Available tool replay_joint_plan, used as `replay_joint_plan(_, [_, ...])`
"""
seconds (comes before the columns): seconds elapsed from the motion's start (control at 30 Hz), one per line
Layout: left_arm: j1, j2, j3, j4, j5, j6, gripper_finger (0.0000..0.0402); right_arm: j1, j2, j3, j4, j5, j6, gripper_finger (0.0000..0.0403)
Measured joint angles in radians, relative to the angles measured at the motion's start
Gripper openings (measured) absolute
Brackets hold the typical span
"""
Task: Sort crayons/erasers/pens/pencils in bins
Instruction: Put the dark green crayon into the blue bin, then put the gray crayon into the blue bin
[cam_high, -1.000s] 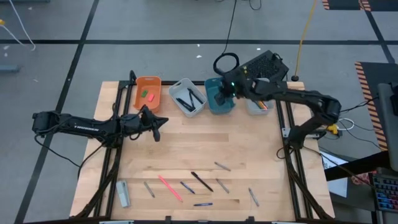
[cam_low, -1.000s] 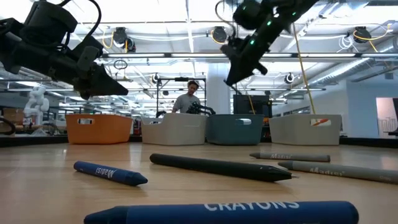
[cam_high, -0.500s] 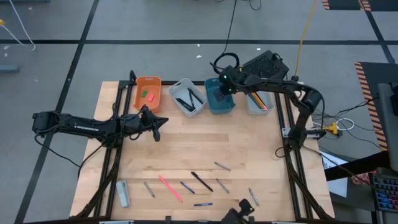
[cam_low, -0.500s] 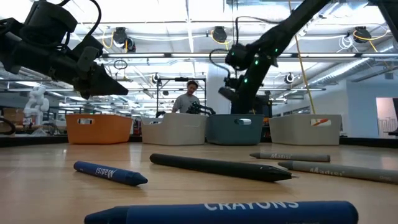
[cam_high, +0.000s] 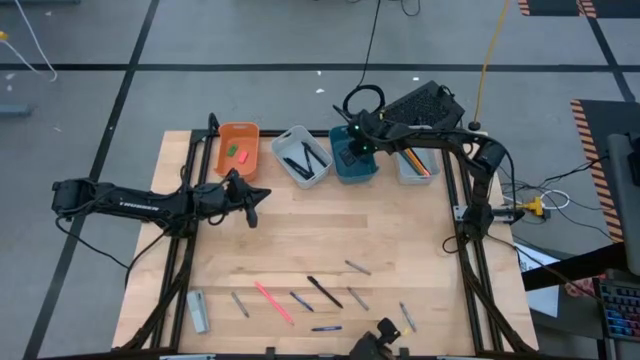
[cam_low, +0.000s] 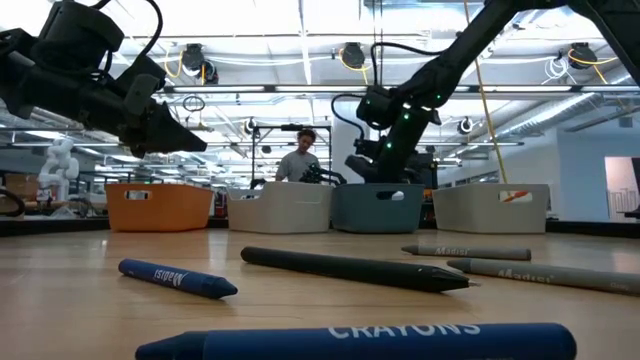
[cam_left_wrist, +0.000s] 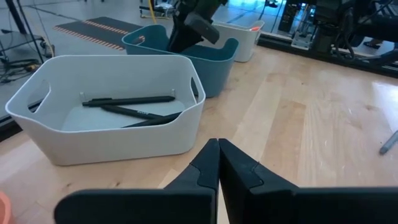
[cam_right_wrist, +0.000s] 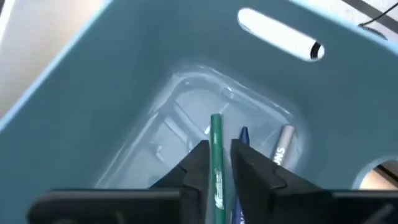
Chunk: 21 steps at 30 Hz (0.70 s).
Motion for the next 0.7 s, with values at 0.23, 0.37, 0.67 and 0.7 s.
replay_joint_plan(0.23, [0.000,0.000,0.000,0.000,0.004,0.002,0.0006,0.003,-0.082,0.000,0.002,-0.010,-0.020,0.0147])
replay_joint_plan(0.37, [0.000,0.000,0.000,0.000,0.033,0.002,0.0003,0.038,-0.206,-0.020,-0.040,-0.045,-0.102,0.0148])
replay_joint_plan(0.67, [-0.002,0.000,0.000,0.000,0.074,0.007,0.0003,0.218,-0.567,-0.503,0.382,-0.048,-0.039,0.0009])
replay_joint_plan(0.7, [-0.002,0.000,0.000,0.000,0.083,0.007,0.0006,0.243,-0.598,-0.555,0.432,-0.048,-0.020,0.0008])
